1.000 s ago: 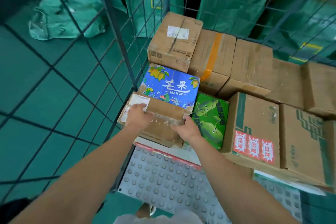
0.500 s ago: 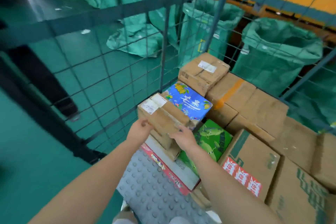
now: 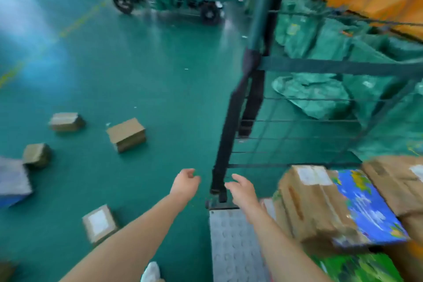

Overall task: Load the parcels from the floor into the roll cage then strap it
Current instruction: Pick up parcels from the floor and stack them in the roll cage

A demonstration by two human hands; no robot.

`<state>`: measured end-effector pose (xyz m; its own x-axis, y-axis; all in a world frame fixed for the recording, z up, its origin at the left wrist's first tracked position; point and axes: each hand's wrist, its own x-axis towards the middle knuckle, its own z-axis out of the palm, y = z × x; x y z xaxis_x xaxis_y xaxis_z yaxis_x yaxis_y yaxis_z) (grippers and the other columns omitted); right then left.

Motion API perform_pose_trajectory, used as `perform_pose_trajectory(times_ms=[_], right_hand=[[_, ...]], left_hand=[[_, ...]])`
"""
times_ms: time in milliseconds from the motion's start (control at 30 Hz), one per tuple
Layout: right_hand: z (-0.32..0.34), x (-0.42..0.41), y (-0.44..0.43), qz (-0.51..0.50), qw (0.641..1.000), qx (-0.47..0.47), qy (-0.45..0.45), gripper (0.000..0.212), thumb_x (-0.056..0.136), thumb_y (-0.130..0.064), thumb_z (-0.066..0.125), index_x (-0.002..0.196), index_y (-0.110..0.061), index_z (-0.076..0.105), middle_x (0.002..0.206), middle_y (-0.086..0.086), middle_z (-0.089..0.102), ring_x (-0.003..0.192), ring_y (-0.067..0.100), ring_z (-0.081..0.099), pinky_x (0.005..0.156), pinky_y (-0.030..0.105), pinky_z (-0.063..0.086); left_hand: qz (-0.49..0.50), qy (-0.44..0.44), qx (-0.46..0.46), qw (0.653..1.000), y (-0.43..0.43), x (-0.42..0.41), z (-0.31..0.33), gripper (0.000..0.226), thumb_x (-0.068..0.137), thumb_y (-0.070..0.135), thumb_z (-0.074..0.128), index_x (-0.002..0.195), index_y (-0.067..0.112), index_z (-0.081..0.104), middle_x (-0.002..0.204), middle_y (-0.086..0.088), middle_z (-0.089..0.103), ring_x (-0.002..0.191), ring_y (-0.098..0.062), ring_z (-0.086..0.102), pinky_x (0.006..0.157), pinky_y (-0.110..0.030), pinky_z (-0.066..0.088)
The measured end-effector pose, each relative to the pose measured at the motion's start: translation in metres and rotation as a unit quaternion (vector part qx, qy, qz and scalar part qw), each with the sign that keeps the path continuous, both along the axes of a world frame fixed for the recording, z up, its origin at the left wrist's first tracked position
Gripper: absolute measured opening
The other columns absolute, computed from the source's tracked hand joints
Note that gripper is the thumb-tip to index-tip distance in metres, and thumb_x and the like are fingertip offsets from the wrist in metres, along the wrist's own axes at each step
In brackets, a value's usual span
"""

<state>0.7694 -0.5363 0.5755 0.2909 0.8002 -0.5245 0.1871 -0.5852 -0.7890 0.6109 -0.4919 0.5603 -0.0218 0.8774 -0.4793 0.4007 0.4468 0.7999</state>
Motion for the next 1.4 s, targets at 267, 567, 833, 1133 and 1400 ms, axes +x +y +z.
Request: perform_pose_trajectory(times_ms=[267,567,833,1133,1400], right_hand=[[0.002,-0.151,0.086,0.189,0.981,-0.038,0.034,0.059,0.095,-0.019,0.061,0.149,-0.013,0.04,0.143,0.006,0.049,0.13,0.022,0.049,0.112,0.042,0.039],[-0.005,-0.305,0.182,0.216,0.975,-0.037,0.046,0.07,0.092,-0.025,0.062,0.154,-0.018,0.029,0.152,0.007,0.04,0.136,0.025,0.043,0.113,0.048,0.039],[-0.011,-0.394,0.247,0.217,0.974,-0.05,0.037,0.071,0.094,-0.024,0.06,0.155,-0.018,0.025,0.158,0.005,0.03,0.139,0.027,0.038,0.114,0.047,0.037],[-0.044,-0.461,0.387,0.217,0.972,-0.078,0.046,0.075,0.094,-0.024,0.06,0.157,-0.015,0.02,0.16,0.007,0.026,0.141,0.029,0.036,0.114,0.048,0.036],[-0.055,-0.498,0.546,0.209,0.97,-0.11,0.058,0.072,0.094,-0.021,0.06,0.155,-0.013,0.021,0.154,0.007,0.036,0.13,0.025,0.043,0.11,0.042,0.038]], left_hand=[[0.157,0.032,-0.006,0.987,0.037,-0.161,0.011,0.049,0.095,0.019,0.053,0.143,0.012,0.044,0.14,-0.005,0.052,0.077,-0.007,0.055,0.07,-0.022,0.04],[0.178,0.04,-0.028,0.983,0.109,-0.328,0.012,0.053,0.095,0.021,0.056,0.143,0.007,0.041,0.109,0.0,0.053,0.081,-0.012,0.053,0.078,-0.025,0.042],[0.193,0.042,-0.041,0.98,0.172,-0.415,0.009,0.05,0.096,0.02,0.054,0.143,0.008,0.04,0.082,0.01,0.045,0.069,-0.001,0.043,0.06,-0.02,0.036],[0.193,0.044,-0.062,0.978,0.307,-0.479,-0.019,0.05,0.097,0.021,0.053,0.143,0.01,0.039,0.08,0.01,0.044,0.065,-0.003,0.043,0.058,-0.017,0.037],[0.177,0.055,-0.072,0.98,0.492,-0.502,-0.011,0.051,0.097,0.023,0.052,0.145,0.011,0.039,0.124,-0.002,0.055,0.093,-0.015,0.052,0.082,-0.026,0.043]])
